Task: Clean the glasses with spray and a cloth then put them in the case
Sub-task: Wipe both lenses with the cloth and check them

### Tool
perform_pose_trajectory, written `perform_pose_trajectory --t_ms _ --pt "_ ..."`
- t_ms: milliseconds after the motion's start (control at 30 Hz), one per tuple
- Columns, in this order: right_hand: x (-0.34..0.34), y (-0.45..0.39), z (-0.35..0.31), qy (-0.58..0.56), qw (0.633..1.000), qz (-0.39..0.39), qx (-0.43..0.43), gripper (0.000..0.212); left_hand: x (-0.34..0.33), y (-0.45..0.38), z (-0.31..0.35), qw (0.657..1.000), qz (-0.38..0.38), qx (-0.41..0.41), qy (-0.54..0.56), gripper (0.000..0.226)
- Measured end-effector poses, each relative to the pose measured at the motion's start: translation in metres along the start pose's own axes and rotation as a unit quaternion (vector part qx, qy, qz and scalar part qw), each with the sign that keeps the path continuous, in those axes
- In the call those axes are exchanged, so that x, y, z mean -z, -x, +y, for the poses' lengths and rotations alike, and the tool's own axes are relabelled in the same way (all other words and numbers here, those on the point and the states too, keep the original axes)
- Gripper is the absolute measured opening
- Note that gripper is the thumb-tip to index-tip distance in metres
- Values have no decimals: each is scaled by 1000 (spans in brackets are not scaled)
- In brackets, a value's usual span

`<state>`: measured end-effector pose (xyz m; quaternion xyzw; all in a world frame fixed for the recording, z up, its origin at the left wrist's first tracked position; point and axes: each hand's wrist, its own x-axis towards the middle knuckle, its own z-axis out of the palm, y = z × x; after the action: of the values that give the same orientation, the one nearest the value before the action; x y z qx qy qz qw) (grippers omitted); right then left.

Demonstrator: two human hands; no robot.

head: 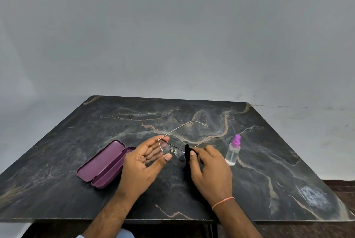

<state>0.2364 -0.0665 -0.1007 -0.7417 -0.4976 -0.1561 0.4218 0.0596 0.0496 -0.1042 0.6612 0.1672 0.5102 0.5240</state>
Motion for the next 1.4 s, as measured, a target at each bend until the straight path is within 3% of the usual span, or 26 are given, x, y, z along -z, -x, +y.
perform_pose_trajectory --t_ms 367,567,800,1100,1300,1400 --pt "-1 0 -1 -90 988 -111 57 32 0 -1 -2 999 -9 13 38 66" --pt "-2 -1 -2 -44 992 -109 41 36 0 -1 -2 999 -5 15 47 64" --pt "3 -1 -4 -75 989 -118 55 33 0 -2 -6 999 -13 3 38 54" --pt "6 3 -6 -84 987 -111 76 27 2 -2 -4 998 2 9 58 62" --pt "3 4 -8 -24 995 -74 69 24 2 -2 -3 998 6 12 56 62" --pt "1 3 -9 -5 994 -92 64 29 2 -2 -1 997 3 21 69 61"
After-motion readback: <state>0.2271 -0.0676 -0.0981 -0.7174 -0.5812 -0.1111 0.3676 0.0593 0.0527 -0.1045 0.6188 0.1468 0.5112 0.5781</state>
